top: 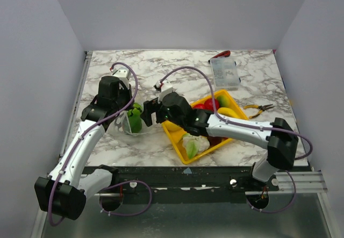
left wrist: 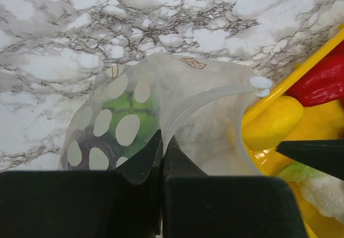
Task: Place the food in the zip-top bag and seal the zipper
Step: Place the fake vegetable in the zipper food storage bag, then pick up the fake fruit from the bin.
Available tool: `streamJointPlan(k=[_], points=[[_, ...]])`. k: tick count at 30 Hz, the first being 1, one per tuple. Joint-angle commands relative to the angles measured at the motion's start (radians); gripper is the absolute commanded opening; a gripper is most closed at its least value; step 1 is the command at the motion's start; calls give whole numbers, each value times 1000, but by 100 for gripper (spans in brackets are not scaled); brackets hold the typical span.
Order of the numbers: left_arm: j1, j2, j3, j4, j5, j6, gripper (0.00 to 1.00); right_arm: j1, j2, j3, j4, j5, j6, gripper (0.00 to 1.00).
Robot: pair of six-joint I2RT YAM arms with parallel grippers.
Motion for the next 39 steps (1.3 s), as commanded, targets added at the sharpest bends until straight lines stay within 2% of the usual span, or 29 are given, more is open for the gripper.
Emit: streamJointPlan(k=[1,8,13,17,19,21,26,29,37,39], points=[[5,-6,1,15,4,4,0,3,-157,-80,-90,145,-8,89],[5,-2,4,12,9,2,0,-23,-342,-267,-207,336,23,91],[5,0,4,13,3,-4,0,-125,-359,-329,-336,342,119,91],[5,-1,3,10,-11,-6,0,-213,-333,-305,-582,427,304,91],[5,1,3,11,-3,-6,0,-223,-321,-286,-732,512,432,90],[5,9,11,6,8,-6,0,-226,-321,-286,-800,529,475,90],[8,27,29,-21,11,-4,0,-232,-336,-347,-837,438,527,91],[10,22,28,-15,30,-3,0,-234,-336,-406,-789,414,518,91],[10,22,27,-9,39,-1,0,-236,-235,-438,-693,378,472,90],[10,20,26,-7,38,-1,0,-236,-222,-440,-670,373,457,88]])
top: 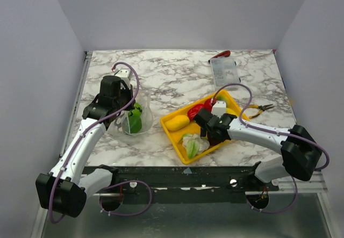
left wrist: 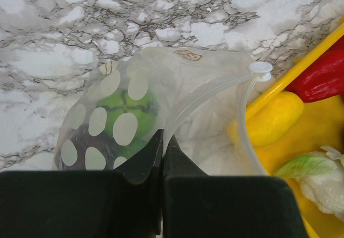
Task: Place the food in the zip-top bag and seal the zipper
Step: Pick up the fake fruit from the bin, then place the fake fruit in the zipper food storage bag.
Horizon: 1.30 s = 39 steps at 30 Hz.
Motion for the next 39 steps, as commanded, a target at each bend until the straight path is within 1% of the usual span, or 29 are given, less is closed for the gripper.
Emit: streamJointPlan(k=[1,3,6,9,12,13,15,19,22,26,31,33,36,39], points=[[8,-5,24,-3,23,0,0,-5,31,-16,68,-25,-26,86],[8,-4,24,-3,22,0,0,-4,29,-17,90,-43,-43,79],[8,-4,25,-3,22,1,0,-4,8,0,91,-39,-69,62],[8,-1,26,-2,28,0,0,-4,-37,38,76,-7,-107,51],[9,-1,27,-2,34,0,0,-5,-92,83,78,9,-178,39],[9,-2,27,-2,36,0,0,-4,-113,89,93,13,-203,34],[9,-2,26,-1,38,0,0,-4,-156,89,152,4,-256,27],[9,-5,24,0,41,0,0,-4,-227,55,321,-110,-311,15],[9,-6,24,0,39,-1,0,-5,-246,6,520,-310,-316,7],[9,-7,22,0,39,1,0,-5,-218,-46,778,-571,-287,1],[9,-8,23,2,51,0,0,0,-114,-49,1044,-853,-201,1],[9,-8,23,1,50,1,0,18,-79,-30,1123,-906,-187,1],[10,-11,21,2,46,1,0,60,-50,13,1175,-908,-208,1],[9,-13,20,2,46,1,0,74,-10,53,1201,-887,-205,1]])
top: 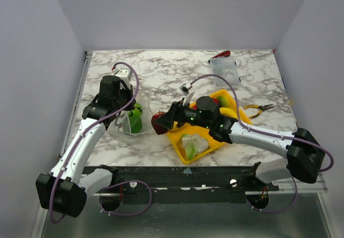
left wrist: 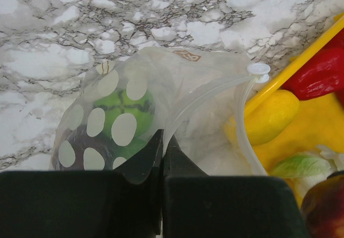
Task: Place the food in the zip-top bag and seal the zipper
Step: Place the fake fruit in the zipper food storage bag.
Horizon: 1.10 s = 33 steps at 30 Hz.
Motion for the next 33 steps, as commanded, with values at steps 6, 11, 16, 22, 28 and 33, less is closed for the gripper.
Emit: streamJointPlan(k=[6,11,16,22,28,33], points=[[5,-15,20,5,23,1,0,43,173,199,105,-57,3,1],[6,-18,18,7,19,2,0,59,259,278,21,-5,-22,6],[6,-23,16,7,12,4,0,65,282,256,24,18,-24,32],[6,-23,18,7,17,3,0,67,283,270,-20,50,-29,81],[6,-23,17,7,18,4,0,66,244,270,-66,106,-54,93],[6,-24,19,7,18,4,0,65,199,261,-117,177,-68,94]])
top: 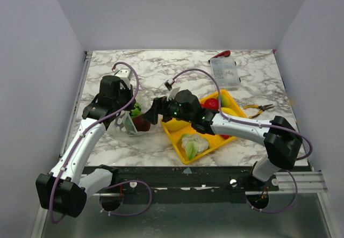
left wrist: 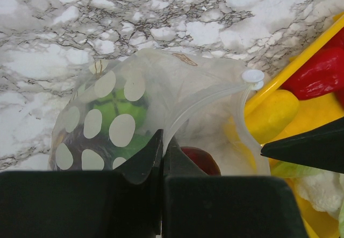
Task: Place the food in the zip-top bag and seal the zipper
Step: Place the fake fruit in the zipper food storage bag, then pick up the fake fruit from the bin.
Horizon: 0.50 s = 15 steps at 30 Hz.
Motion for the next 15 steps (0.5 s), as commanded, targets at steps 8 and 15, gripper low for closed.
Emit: streamJointPlan(k=[8,15], points=[[6,-24,17,7,17,4,0,-3,-211,-73,-247,357,-81,86],[7,-23,19,6,21,4,0,-84,-366,-176,-628,661,59,86]])
